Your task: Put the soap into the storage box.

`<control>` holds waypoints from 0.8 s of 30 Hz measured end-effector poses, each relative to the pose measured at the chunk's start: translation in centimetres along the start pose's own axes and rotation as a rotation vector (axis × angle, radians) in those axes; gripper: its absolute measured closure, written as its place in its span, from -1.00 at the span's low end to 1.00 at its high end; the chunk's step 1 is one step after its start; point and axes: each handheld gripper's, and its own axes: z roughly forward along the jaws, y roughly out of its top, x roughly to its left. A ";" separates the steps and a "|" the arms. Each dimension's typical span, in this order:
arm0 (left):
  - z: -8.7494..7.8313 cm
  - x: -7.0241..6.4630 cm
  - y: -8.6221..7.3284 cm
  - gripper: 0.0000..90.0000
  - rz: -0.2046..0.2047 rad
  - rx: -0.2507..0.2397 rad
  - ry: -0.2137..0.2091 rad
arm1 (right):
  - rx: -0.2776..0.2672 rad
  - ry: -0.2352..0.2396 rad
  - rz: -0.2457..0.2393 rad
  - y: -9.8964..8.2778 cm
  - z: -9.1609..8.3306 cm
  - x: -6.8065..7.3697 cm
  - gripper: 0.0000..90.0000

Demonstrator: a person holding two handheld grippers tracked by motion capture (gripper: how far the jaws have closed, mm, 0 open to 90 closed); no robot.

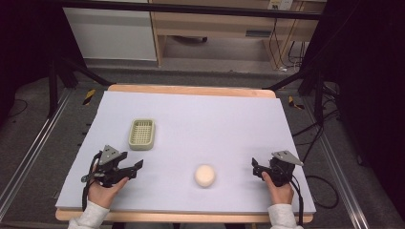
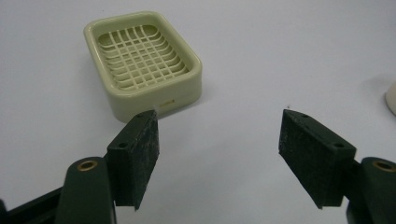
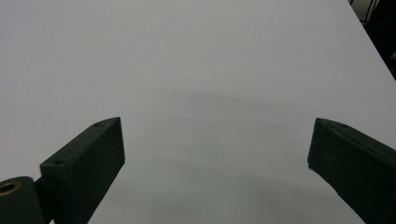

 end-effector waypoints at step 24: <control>0.7 -1.7 0.7 -0.42 0.038 0.010 -0.040 | 0.011 -0.004 -0.004 0.1 0.0 -0.1 -0.90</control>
